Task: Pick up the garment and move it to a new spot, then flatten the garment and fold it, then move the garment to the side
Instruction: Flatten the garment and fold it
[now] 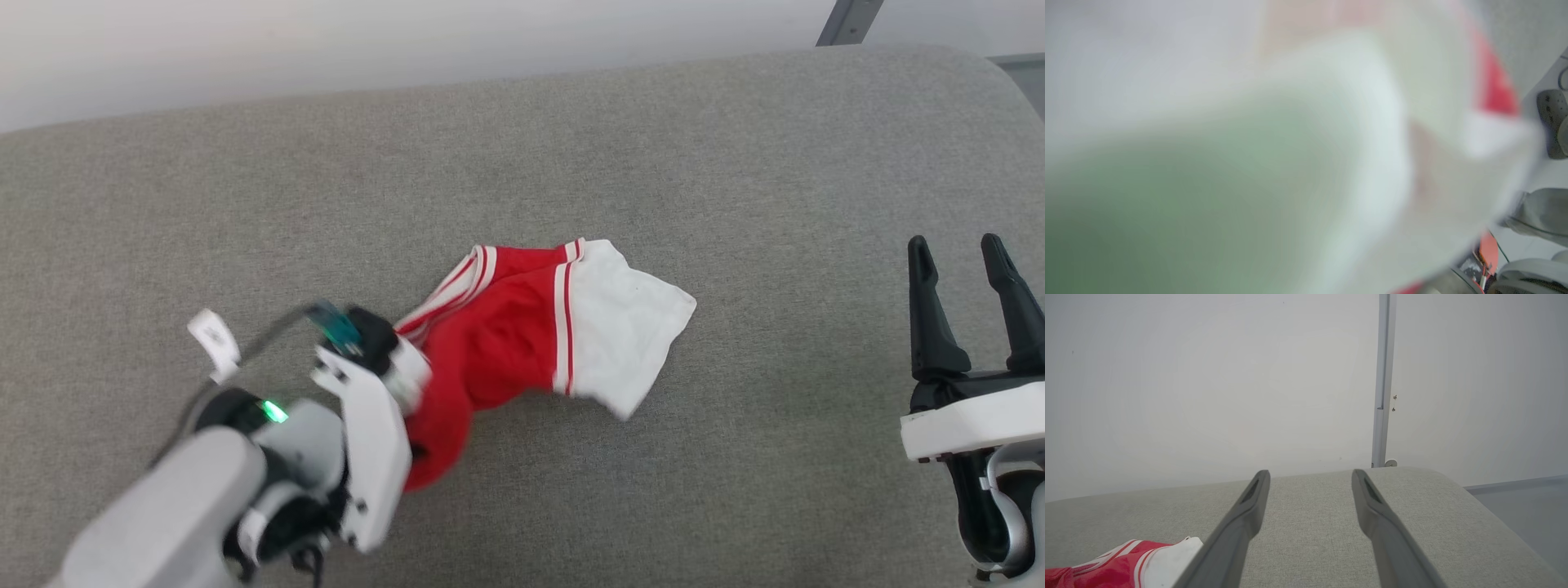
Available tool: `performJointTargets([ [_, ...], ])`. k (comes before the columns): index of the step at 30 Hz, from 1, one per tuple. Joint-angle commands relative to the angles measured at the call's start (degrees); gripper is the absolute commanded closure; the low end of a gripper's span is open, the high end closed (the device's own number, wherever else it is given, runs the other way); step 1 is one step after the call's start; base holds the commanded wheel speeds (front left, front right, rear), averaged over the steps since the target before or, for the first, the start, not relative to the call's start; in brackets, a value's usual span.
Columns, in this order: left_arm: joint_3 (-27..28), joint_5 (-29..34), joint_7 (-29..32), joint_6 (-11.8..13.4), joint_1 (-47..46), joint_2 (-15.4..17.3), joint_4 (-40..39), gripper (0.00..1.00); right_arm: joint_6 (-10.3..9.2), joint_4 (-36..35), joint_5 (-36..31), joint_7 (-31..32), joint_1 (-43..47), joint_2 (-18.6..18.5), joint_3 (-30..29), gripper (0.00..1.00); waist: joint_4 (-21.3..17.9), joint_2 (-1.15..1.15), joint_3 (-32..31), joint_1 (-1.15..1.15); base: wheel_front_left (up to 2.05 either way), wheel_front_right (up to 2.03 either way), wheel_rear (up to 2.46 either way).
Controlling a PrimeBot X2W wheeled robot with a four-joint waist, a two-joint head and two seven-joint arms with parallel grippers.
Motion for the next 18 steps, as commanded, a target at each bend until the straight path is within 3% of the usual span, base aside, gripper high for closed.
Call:
performJointTargets([
  [1,-0.8,0.4,0.6,0.8,1.6,0.1,-2.2,1.00,-0.02,-0.3,0.3,0.3,0.2,0.2,-0.2,0.00,0.0,0.00,0.2,0.00,0.00,0.00,0.00],
  [7,-4.0,1.4,2.1,2.2,4.7,-0.7,-5.5,1.00,-0.02,0.0,0.7,0.6,-0.4,0.5,0.1,0.00,0.1,0.00,0.8,0.00,0.00,0.00,0.00],
  [10,-3.9,1.2,1.3,2.5,5.0,-0.9,-4.8,0.15,-0.02,0.4,0.7,0.6,-0.8,0.2,0.4,0.00,0.1,0.00,0.9,0.00,0.00,0.00,0.00],
  [11,-3.5,1.0,1.2,2.5,4.9,-0.9,-4.7,0.00,-0.02,0.4,0.6,0.6,-0.9,0.2,0.5,0.00,0.1,0.00,0.9,0.00,0.00,0.00,0.00],
  [18,-1.3,-0.3,4.2,4.2,2.2,1.6,-8.5,0.00,-0.02,0.7,0.4,0.6,-0.3,0.2,0.4,0.00,0.0,0.00,-0.1,0.00,0.00,0.00,0.00],
])
